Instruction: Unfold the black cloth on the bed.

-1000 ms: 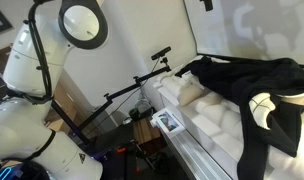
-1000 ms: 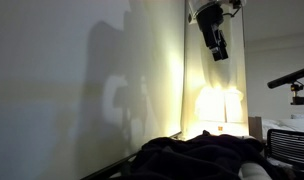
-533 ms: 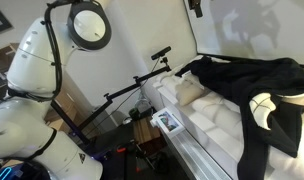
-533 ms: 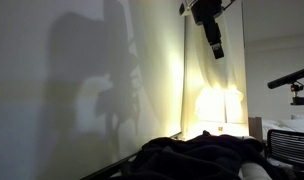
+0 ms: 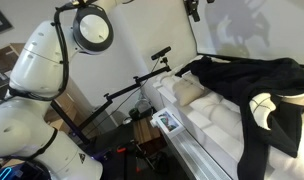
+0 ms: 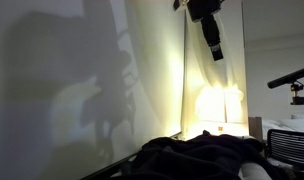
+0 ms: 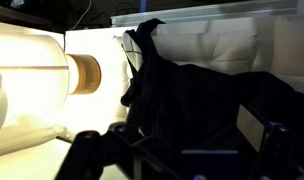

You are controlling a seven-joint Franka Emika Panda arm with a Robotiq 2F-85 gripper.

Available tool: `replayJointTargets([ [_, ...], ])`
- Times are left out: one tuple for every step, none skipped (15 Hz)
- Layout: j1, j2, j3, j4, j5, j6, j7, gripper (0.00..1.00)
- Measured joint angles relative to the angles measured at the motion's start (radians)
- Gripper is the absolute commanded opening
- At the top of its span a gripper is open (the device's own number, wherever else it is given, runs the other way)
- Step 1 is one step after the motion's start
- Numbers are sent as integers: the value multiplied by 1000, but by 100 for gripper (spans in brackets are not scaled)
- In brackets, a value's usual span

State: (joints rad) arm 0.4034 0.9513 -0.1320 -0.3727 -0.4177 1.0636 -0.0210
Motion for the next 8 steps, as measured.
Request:
replayJointTargets([
  [1, 3, -3, 0, -4, 2, 0, 100],
  [1, 5, -7, 0, -5, 2, 0, 100],
  [1, 6, -9, 0, -5, 2, 0, 100],
  [1, 6, -10, 0, -5, 2, 0, 100],
  [1, 6, -11, 0, -5, 2, 0, 100],
  [1, 6, -11, 0, -6, 2, 0, 100],
  [1, 6, -11, 0, -6, 2, 0, 100],
  [1, 6, -11, 0, -6, 2, 0, 100],
])
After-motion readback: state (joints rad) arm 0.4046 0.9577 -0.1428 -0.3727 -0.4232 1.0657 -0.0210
